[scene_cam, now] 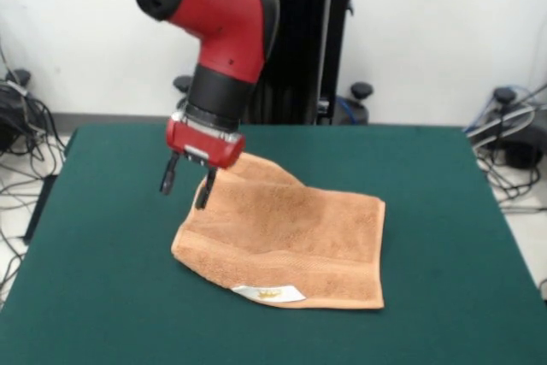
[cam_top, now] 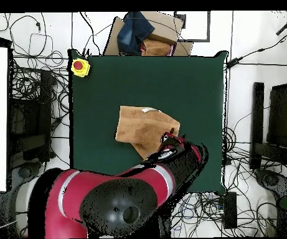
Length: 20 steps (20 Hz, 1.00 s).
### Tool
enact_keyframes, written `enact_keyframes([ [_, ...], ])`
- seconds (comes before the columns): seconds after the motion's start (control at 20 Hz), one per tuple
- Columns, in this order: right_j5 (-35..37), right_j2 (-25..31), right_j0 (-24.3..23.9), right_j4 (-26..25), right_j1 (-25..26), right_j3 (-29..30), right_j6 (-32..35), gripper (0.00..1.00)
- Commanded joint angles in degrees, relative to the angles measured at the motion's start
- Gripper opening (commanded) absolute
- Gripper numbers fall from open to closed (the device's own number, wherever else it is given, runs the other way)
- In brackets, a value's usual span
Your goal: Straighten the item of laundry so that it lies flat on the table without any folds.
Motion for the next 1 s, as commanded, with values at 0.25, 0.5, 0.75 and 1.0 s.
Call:
enact_keyframes([
  [0.25, 6.10, -3.46, 4.53, 19.00, 11.80, -12.65, 0.17, 1.00],
  [0.5, 4.69, -2.15, 2.74, 17.30, 11.76, -13.46, -1.60, 1.00],
  [0.75, 7.77, 2.51, 1.11, 9.28, 7.18, -11.21, -2.32, 1.00],
  [1.0, 8.84, 9.96, -1.28, 1.83, 0.48, -6.84, -0.45, 1.00],
])
